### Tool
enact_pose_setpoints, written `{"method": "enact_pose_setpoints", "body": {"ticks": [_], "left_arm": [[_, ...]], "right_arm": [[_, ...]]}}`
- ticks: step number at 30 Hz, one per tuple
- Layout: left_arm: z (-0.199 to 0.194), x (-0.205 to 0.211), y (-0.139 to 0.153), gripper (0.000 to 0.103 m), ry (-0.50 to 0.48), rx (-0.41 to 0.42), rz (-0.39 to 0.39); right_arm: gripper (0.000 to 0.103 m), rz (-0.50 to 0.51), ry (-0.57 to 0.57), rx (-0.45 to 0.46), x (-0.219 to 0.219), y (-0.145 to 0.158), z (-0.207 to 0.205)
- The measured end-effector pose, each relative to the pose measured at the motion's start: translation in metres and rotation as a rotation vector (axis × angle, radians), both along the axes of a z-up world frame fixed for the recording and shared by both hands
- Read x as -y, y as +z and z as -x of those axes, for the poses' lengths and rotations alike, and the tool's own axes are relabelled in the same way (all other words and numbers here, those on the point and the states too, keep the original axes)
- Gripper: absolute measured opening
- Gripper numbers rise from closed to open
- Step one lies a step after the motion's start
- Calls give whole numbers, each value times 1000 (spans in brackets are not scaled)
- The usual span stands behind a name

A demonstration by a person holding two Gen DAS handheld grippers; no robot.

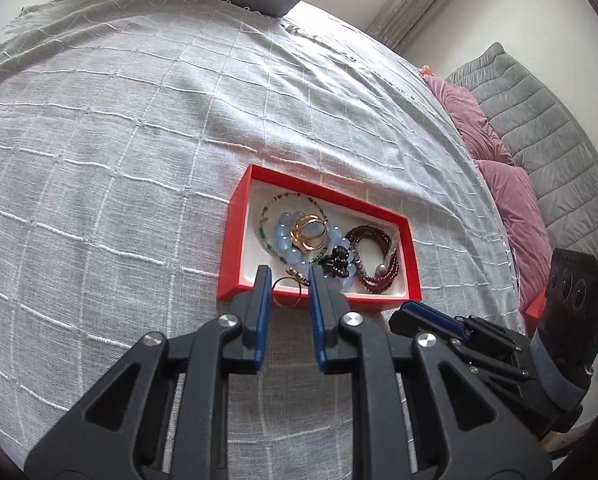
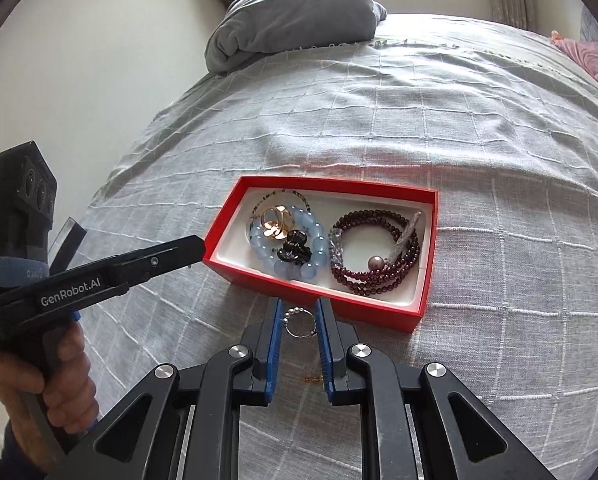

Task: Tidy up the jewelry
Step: 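Carry the gold ring and hoop earring into the red box and open both tools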

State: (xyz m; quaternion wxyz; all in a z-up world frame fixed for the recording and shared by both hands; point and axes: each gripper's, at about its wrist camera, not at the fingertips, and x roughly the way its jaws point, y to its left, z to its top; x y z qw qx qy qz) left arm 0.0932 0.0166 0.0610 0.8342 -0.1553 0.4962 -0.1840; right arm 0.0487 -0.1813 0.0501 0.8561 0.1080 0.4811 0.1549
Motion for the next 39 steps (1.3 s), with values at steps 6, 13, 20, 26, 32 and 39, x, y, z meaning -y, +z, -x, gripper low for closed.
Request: {"method": "enact_pose_setpoints", "body": {"ticks": [6,13,20,26,32,39], "left_arm": [[-5,12,-4,20,1,-13,-5],[-13,13,-9,20,12,-14,-19],[-18,15,-17,20,9,-14,-30],[-21,13,-22,20,16,-32,-26],[-20,11,-20,20,15,-35,-9],[-16,11,-17,20,15,-22,-20]], "right_arm": [[17,-76,-91,-24,15,-1,-16],[17,-148,-113,-30,7,-5,-34],[17,-142,-109,-13,-14,-11,-43],[18,-166,-121,4,-17,-13,-47],[19,-190,-119,10,-16,-14,-47],[25,-192,-120,11,-14,-10,-47]]}}
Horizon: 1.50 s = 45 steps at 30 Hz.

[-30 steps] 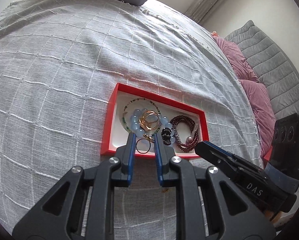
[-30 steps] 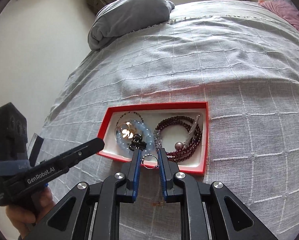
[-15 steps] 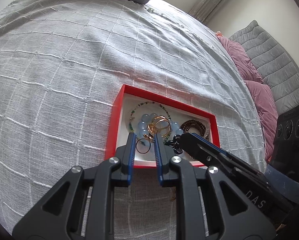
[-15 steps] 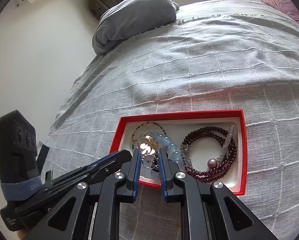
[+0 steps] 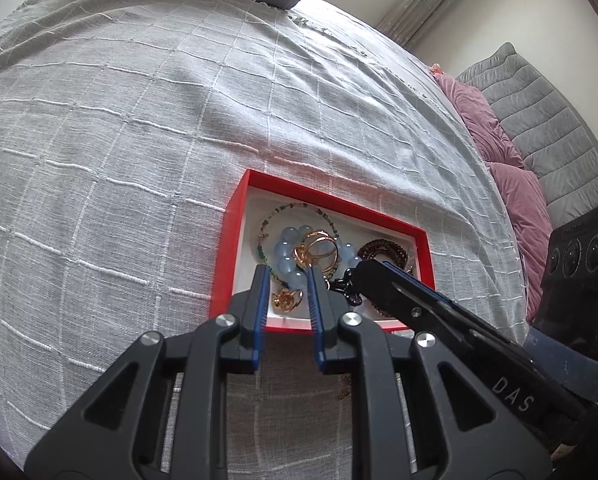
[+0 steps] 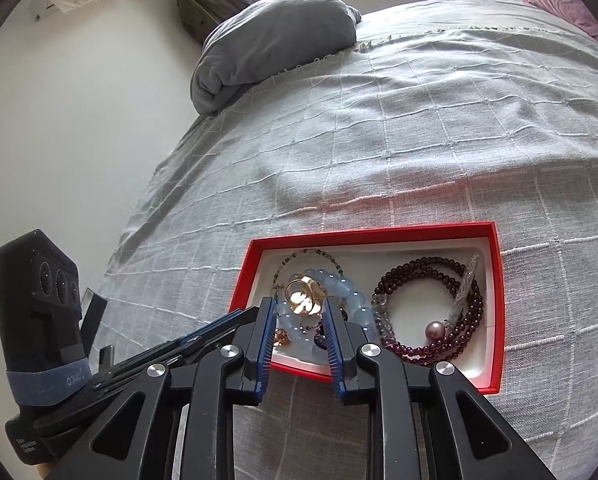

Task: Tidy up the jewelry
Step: 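Carry the gold ring and hoop earring into the red box and open both tools, then withdraw both tools from the box toward the remaining gold earrings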

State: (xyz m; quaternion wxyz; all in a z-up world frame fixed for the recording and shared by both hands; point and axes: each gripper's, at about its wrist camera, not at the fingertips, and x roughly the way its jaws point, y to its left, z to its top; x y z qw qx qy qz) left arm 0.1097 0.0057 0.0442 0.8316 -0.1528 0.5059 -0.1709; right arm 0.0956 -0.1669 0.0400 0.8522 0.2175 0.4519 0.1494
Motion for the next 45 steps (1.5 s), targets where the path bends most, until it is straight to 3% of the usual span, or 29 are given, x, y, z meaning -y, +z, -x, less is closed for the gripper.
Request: {"method": "enact_pose_setpoints", "body": {"ticks": [7,14,19,30,40,45], "left_arm": [[6,3,7,20,-6,35,-35],[15,9,11,21,-18,93,-160],[20,8,8,22,-19,91,-179],[41,12,23,22,1,201,-293],[65,23,22,22,-35,251,-364],[76,29,20,23,-51,279,-406]], "right_arm": [[25,-2,2,0,1,3,4],[31,20,-6,1,4,7,11],[32,39,-4,-19,10,0,19],[32,63,14,12,18,12,43],[36,240,47,54,13,15,70],[36,266,33,34,21,10,72]]}}
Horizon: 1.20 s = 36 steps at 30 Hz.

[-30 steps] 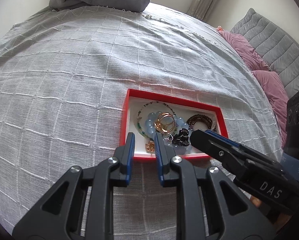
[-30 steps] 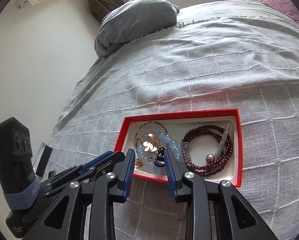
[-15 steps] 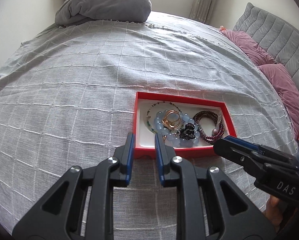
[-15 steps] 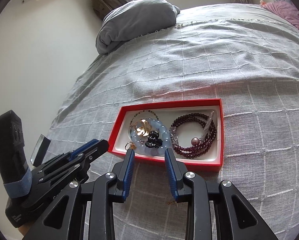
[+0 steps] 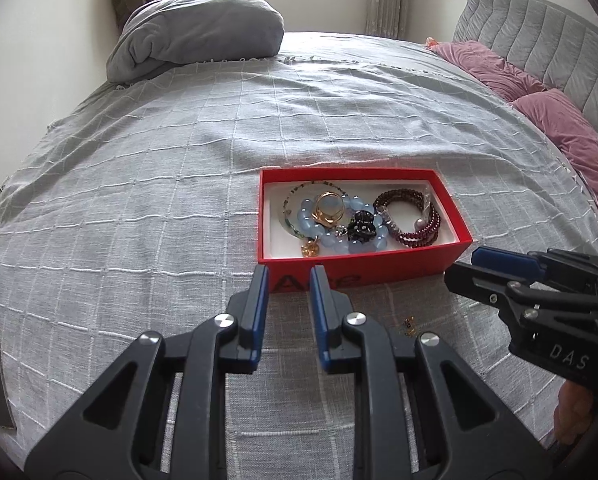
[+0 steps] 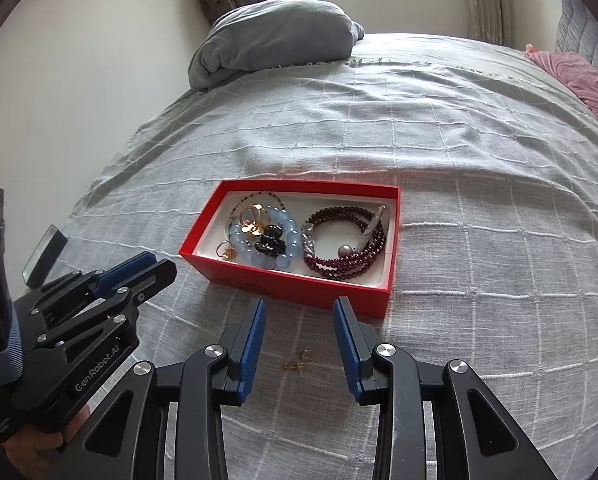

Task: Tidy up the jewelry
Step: 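Withdraw both tools from the box toward the remaining gold earrings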

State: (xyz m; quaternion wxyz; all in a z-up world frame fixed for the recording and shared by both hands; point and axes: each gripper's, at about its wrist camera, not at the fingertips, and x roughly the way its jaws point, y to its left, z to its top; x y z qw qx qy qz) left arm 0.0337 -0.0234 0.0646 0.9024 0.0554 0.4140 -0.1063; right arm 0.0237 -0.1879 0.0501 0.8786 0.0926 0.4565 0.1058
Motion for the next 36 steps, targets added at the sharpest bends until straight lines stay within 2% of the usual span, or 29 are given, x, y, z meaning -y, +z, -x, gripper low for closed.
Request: {"method": "enact_pose_setpoints", "body": {"ticks": [8,17,21,24,29,33,36], "left_arm": [[2,11,-12,25,-38,-47,-13],[1,15,-30,26,-97,-177,63],[5,25,-39,26,-140,-208,68],[7,34,-45,26,-195,-233,74],[15,51,-51,26,-279,-245,53],[17,62,-53,26,-315,-222,4],[17,68,-55,26,-339,-222,-2]], "right_arm": [[36,21,-35,-47,14,-15,-1],[36,34,-56,-97,25,-25,-1],[36,43,-60,-148,29,-35,-1],[36,13,-67,-176,34,-39,-2],[36,-5,-91,-187,42,-40,-1],[36,-15,-100,-188,45,-39,0],[36,-16,-100,-189,45,-39,0]]}}
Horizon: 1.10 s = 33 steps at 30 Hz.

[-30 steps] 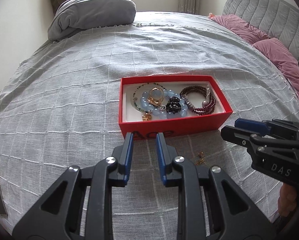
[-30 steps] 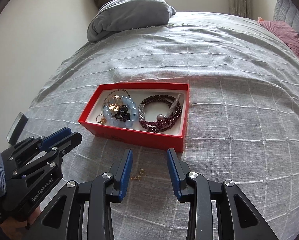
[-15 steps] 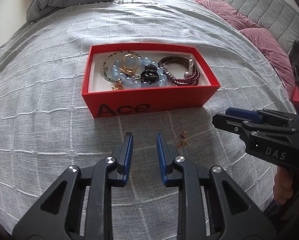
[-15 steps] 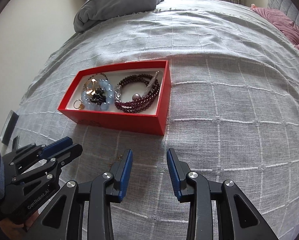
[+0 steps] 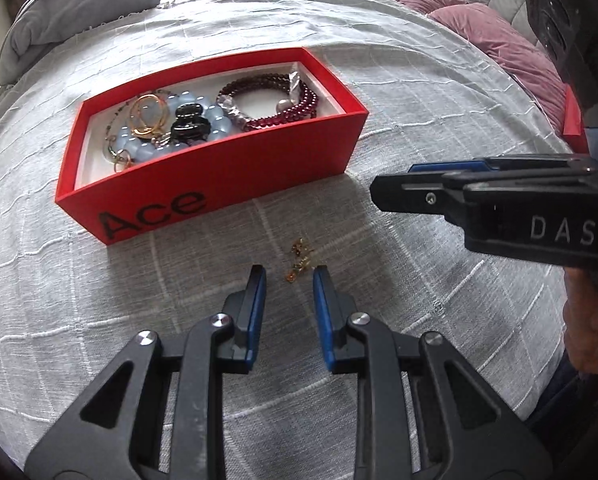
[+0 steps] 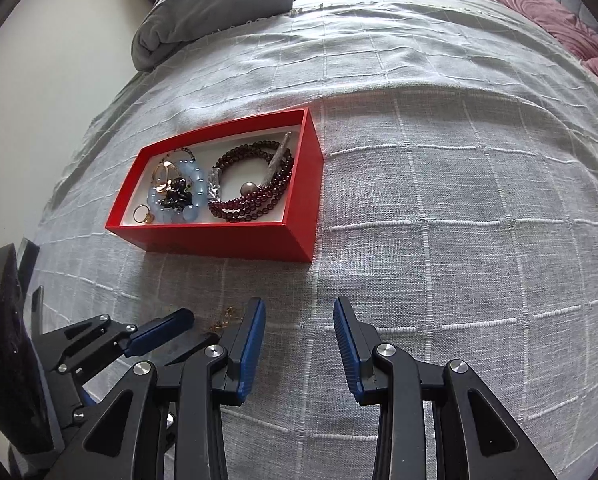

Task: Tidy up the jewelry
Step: 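Withdraw both tools from the box toward the remaining gold earrings, then lower the left tool onto a small gold earring and close on it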

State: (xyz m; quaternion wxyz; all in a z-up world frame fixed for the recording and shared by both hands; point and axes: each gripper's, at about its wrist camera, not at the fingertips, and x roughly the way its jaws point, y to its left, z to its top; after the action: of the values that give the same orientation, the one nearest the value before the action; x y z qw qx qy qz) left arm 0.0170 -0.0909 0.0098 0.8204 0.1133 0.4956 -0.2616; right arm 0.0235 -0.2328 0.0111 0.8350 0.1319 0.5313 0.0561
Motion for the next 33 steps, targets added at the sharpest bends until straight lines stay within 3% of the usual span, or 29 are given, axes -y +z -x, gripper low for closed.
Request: {"method": "enact_pose_setpoints", "body": {"ticks": [2,6,15,27,33], "left_arm": [[1,2,0,26,-17,-3,7],[2,9,-1,37,-35,11,-3],[-1,18,-8,37,-20,38,-31],[3,15,-8,17,-24,63,-72],[6,16,-8,13,-32,76,-84]], "right_arm": [[36,-2,0,1,0,1,-1],[36,-5,-6,6,2,2,-1],[36,-9,-20,0,4,1,-2],[36,-16,-12,5,4,3,-2],[36,-15,-6,4,1,3,-1]]}}
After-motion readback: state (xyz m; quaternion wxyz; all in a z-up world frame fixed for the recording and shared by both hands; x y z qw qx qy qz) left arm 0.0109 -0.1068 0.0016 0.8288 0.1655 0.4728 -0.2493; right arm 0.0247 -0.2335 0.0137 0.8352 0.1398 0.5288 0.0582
